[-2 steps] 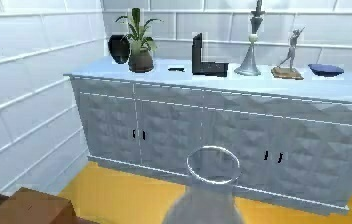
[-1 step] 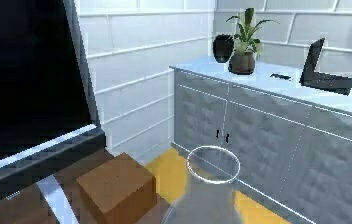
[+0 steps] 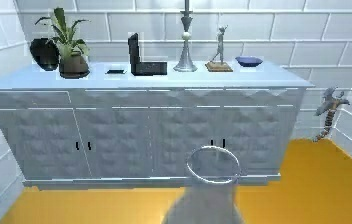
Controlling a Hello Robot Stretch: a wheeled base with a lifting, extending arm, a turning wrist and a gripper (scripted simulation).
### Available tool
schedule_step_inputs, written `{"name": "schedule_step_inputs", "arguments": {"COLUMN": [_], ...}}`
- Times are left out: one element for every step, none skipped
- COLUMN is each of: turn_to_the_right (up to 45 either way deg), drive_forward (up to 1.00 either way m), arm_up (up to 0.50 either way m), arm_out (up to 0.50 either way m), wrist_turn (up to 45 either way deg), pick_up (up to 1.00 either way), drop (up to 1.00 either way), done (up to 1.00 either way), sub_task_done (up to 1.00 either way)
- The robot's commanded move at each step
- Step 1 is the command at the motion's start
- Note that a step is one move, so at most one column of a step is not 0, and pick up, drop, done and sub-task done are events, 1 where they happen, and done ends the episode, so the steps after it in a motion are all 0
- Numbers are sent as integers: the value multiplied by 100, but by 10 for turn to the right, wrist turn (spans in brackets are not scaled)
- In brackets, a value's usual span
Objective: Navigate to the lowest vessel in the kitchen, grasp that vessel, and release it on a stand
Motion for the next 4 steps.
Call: {"name": "schedule_step_inputs", "arguments": {"turn_to_the_right": [450,450,420,450], "drive_forward": [0,0,0,0], "arm_up": [0,0,0,0], "arm_out": [0,0,0,0], "wrist_turn": [0,0,0,0], "pick_up": [0,0,0,0], "drop": [0,0,0,0], "done": [0,0,0,0], "sub_task_done": [0,0,0,0]}}
